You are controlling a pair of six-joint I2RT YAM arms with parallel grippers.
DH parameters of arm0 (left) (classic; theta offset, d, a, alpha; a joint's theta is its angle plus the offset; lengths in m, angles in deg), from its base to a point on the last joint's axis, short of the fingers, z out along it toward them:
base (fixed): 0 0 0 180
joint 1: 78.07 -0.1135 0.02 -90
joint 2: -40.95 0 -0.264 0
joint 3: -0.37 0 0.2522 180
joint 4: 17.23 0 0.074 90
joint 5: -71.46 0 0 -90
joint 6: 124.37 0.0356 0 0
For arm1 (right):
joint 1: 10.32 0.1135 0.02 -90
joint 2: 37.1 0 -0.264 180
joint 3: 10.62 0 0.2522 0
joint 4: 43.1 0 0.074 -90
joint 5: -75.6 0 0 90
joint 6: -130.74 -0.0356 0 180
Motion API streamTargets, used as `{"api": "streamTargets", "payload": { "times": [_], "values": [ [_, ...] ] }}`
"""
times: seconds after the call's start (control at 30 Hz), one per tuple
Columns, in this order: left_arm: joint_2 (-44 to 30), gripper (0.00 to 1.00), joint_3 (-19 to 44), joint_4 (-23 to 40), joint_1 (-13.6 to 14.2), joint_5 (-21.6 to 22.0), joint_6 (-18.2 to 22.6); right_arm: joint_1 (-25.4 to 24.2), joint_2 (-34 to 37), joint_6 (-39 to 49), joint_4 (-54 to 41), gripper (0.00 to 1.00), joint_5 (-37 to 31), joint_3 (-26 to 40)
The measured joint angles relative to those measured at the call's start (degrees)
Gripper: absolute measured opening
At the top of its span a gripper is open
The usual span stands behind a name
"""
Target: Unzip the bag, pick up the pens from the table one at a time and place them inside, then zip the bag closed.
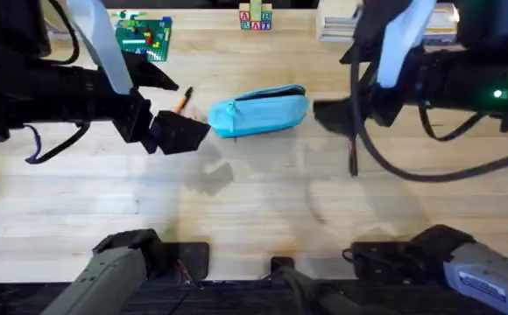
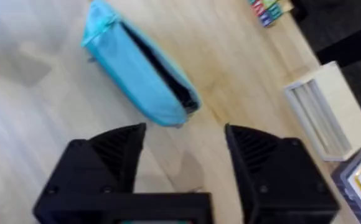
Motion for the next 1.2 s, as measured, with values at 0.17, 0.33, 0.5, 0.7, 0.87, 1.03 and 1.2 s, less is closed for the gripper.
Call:
{"api": "streamTargets", "payload": {
  "times": [0.17,0.33,0.5,0.7,0.87,1.03,1.2],
  "values": [
    [0.0,0.994,0.0,0.0,0.0,-0.01,0.0,-4.8,1.1,-1.01,6.61,0.045,1.44,0.0],
    [-0.01,0.994,0.0,0.02,0.0,-0.01,0.0,-5.04,2.45,-0.55,9.59,0.029,3.09,0.0],
    [-0.01,0.994,0.0,0.45,0.0,-0.01,0.0,-5.17,4.52,3.18,10.75,0.027,8.08,0.0],
    [0.0,0.994,0.0,1.26,0.0,0.01,0.0,-6.29,8.33,7.76,10.81,0.028,11.82,0.0],
    [-0.01,0.994,0.0,1.36,0.0,0.01,0.0,-8.88,11.55,12.05,10.87,0.028,16.67,0.0],
    [0.01,0.994,0.0,1.36,0.0,0.01,0.0,-11.82,14.38,16.78,10.9,0.028,20.96,0.0],
    [-0.01,0.993,0.0,1.36,0.0,0.01,0.0,-14.57,16.59,21.49,10.94,0.028,25.4,0.0]
  ]
}}
